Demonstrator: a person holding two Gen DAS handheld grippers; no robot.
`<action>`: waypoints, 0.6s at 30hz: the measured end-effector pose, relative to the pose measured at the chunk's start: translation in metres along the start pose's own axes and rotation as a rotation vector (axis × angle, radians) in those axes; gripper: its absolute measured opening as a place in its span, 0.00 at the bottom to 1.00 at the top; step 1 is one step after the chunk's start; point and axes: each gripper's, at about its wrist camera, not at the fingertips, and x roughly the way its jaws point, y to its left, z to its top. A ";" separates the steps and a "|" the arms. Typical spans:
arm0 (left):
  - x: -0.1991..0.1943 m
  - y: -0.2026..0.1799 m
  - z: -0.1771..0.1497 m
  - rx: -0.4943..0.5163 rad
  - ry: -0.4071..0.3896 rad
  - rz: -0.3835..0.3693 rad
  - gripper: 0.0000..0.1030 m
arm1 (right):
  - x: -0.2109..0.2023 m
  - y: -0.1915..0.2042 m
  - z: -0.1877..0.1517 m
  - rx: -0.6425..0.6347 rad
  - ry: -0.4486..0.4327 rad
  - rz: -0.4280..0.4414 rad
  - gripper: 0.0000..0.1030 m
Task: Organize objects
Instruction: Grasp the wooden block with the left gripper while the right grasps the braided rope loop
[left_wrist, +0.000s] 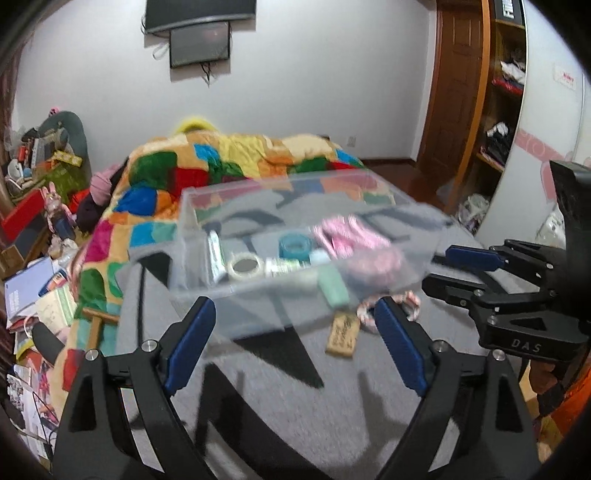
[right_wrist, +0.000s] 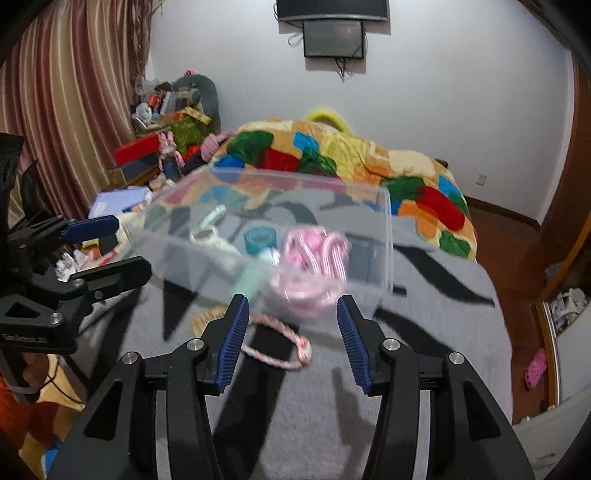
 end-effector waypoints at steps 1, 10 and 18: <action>0.006 0.000 -0.004 0.001 0.019 -0.004 0.86 | 0.004 -0.001 -0.003 0.003 0.014 0.003 0.45; 0.055 -0.017 -0.019 0.019 0.194 -0.077 0.65 | 0.047 -0.018 -0.017 0.070 0.156 0.035 0.28; 0.068 -0.027 -0.014 0.049 0.236 -0.106 0.34 | 0.040 -0.014 -0.020 0.074 0.148 0.057 0.11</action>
